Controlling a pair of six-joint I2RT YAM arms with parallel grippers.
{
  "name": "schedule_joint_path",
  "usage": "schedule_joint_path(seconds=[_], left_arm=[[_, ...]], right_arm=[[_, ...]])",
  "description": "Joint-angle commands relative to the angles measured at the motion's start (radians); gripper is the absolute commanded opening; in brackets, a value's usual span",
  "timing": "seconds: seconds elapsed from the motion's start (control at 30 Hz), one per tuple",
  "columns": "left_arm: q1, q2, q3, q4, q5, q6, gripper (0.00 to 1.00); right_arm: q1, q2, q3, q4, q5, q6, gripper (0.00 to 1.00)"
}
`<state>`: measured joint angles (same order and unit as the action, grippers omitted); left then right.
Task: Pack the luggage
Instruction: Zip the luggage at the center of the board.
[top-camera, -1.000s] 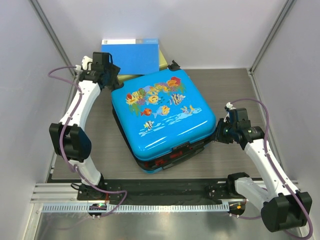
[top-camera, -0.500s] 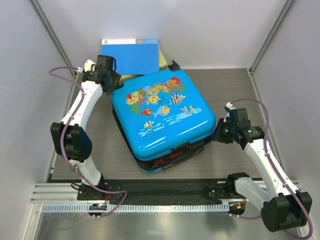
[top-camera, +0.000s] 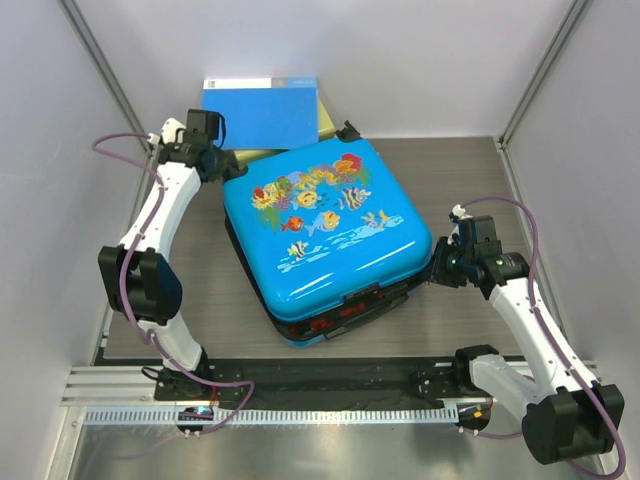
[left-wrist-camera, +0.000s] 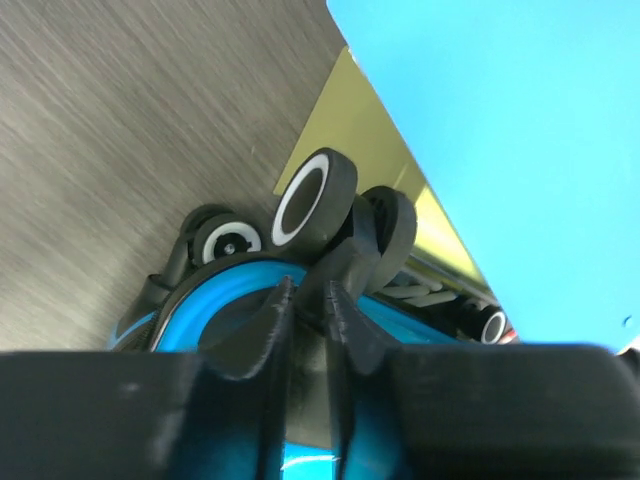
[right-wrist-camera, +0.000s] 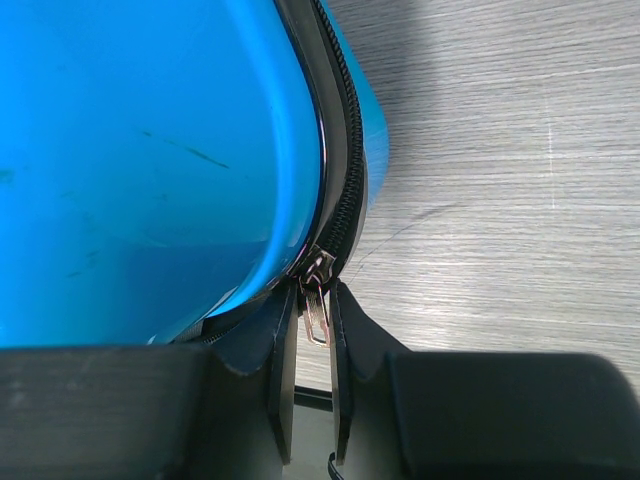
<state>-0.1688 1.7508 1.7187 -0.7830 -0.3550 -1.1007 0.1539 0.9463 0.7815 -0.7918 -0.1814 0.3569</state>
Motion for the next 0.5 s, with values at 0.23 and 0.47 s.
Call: schedule_joint_path(seconds=[0.23, 0.47], left_arm=[[-0.021, -0.01, -0.051, 0.071, 0.157, -0.087, 0.0], [-0.021, -0.028, -0.085, 0.117, 0.188, -0.149, 0.0]], right_arm=[[0.015, -0.02, 0.002, -0.011, -0.11, 0.034, 0.01], [0.015, -0.04, 0.002, -0.018, -0.125, 0.047, 0.01]])
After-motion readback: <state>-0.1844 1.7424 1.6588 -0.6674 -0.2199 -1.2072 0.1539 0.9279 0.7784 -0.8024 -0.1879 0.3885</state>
